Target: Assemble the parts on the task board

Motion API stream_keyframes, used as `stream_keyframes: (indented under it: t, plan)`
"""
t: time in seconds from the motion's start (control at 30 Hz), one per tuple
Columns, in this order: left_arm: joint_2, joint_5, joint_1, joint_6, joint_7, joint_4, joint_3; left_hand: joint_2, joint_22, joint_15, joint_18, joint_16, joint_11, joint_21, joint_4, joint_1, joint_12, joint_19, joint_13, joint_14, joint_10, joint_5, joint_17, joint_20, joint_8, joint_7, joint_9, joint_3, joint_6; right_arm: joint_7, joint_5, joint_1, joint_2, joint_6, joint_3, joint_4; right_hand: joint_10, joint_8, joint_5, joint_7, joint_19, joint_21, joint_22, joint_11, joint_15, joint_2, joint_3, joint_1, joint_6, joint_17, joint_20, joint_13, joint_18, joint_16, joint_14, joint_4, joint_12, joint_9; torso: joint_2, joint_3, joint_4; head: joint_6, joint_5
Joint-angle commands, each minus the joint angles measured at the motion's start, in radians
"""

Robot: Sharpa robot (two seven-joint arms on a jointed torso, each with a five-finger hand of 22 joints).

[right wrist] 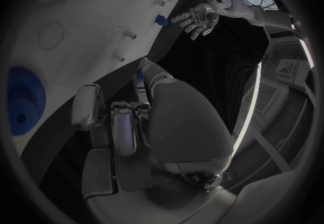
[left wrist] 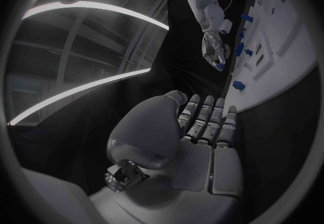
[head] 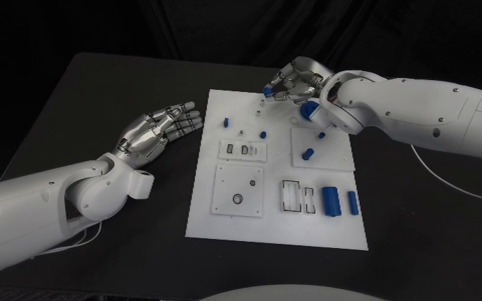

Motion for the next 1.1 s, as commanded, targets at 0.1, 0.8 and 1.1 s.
stream_keyframes:
  t: [0.1,0.8,1.1]
  plan:
    - [0.004,-0.003,-0.002,0.014,0.102,0.000,0.000,0.001,-0.001,0.005,-0.021,0.006,0.002,-0.003,0.001,-0.012,0.004,-0.005,0.001,0.003,0.007,-0.001,0.001,0.000,0.005,0.027,0.001,0.007,0.008,-0.030,0.044,0.001,0.017,0.043,0.001,-0.021,0.106,0.008,-0.007,-0.008,-0.007,-0.006,0.158,0.007,0.007,0.008,-0.008,0.014,0.008,0.263,0.001,0.263,-0.007,0.003,0.105,-0.001,0.005,0.060,0.000,0.0001,0.0003,0.000,-0.001]
    - [0.013,-0.003,-0.002,0.017,0.101,-0.005,0.000,0.000,-0.002,0.005,-0.021,0.006,0.002,-0.004,0.001,-0.014,0.004,-0.006,0.001,0.003,0.008,-0.001,0.001,0.000,0.006,0.027,0.001,0.010,0.008,-0.080,0.046,-0.003,0.068,0.067,0.002,-0.083,0.106,0.000,-0.036,-0.007,-0.014,-0.009,0.156,0.009,0.010,0.013,-0.022,0.020,-0.005,0.263,0.006,0.263,-0.005,0.003,0.105,0.001,0.005,0.054,0.000,0.0005,-0.0008,-0.001,0.000]
    - [0.015,-0.003,-0.002,0.018,0.101,-0.008,0.000,0.000,-0.002,0.005,-0.021,0.006,0.002,-0.004,0.001,-0.014,0.004,-0.006,0.001,0.003,0.008,-0.001,0.001,0.000,0.006,0.027,0.001,0.010,0.008,-0.112,0.046,-0.006,0.076,0.066,0.002,-0.102,0.106,-0.004,-0.036,-0.004,-0.026,-0.021,0.152,0.009,0.011,0.018,-0.023,0.026,-0.011,0.263,0.006,0.263,-0.002,0.003,0.105,-0.001,0.005,0.052,0.000,0.0003,0.0012,-0.001,-0.003]
